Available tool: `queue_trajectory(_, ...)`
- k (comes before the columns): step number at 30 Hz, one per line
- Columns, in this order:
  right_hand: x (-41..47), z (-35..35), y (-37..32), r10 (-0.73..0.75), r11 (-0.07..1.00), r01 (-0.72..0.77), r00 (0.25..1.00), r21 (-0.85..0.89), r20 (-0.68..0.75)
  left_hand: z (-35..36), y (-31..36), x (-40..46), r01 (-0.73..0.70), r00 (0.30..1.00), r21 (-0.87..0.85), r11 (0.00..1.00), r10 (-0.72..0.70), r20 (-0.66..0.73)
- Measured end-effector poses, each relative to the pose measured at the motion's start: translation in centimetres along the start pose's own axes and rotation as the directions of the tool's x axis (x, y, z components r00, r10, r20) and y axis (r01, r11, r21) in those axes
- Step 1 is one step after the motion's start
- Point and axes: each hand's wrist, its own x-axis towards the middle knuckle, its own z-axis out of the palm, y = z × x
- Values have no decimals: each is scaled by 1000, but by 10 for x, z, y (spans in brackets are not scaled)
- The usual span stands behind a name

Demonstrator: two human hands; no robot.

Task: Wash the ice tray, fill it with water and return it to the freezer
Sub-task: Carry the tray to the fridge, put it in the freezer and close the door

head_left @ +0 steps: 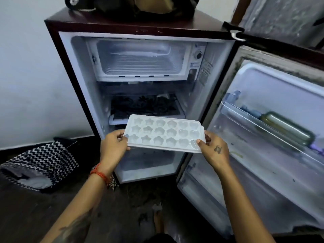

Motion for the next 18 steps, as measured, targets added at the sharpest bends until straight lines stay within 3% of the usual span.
queue_trajectory(18, 143, 27, -57, -99, 994, 93, 989, 66, 108, -3, 26, 112, 19, 986, -77, 997, -32, -166)
